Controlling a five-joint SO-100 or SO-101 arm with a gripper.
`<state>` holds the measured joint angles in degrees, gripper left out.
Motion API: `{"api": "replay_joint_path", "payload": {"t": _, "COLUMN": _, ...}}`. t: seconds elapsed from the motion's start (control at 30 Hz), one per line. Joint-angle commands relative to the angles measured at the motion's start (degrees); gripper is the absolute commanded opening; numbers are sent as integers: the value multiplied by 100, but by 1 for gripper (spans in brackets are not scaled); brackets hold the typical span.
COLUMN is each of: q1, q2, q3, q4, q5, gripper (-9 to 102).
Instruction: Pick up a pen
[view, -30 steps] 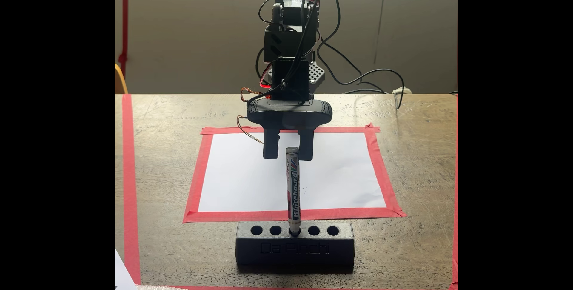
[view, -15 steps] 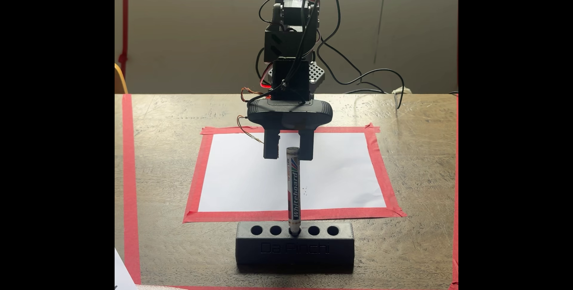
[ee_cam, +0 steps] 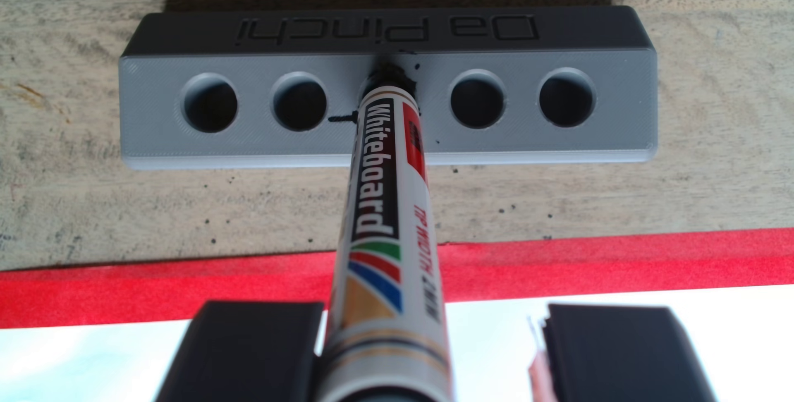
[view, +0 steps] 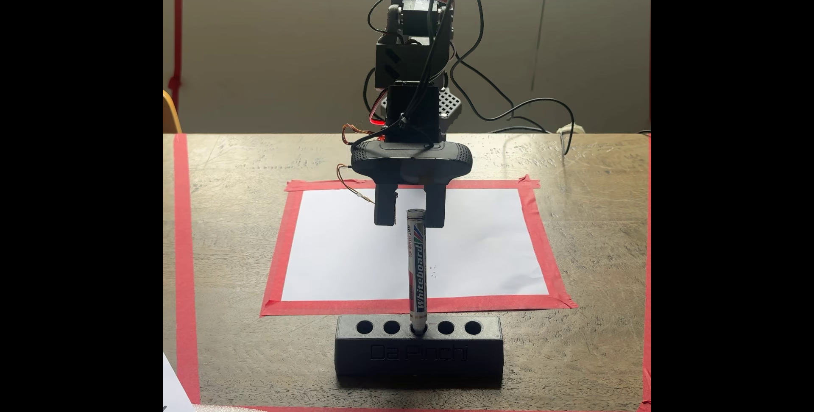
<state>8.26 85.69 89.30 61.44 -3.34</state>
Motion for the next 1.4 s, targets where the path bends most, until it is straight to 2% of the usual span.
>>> {"api": "replay_joint_path", "payload": {"t": 0.0, "q1": -18, "q2": 114, "q3": -369, "q4": -70, "q5": -44, "gripper": 101}}
{"api": "replay_joint_path", "payload": {"t": 1.37, "q1": 18, "q2": -220, "q3": -835, "q4": 193, "q5": -167, "gripper": 101}}
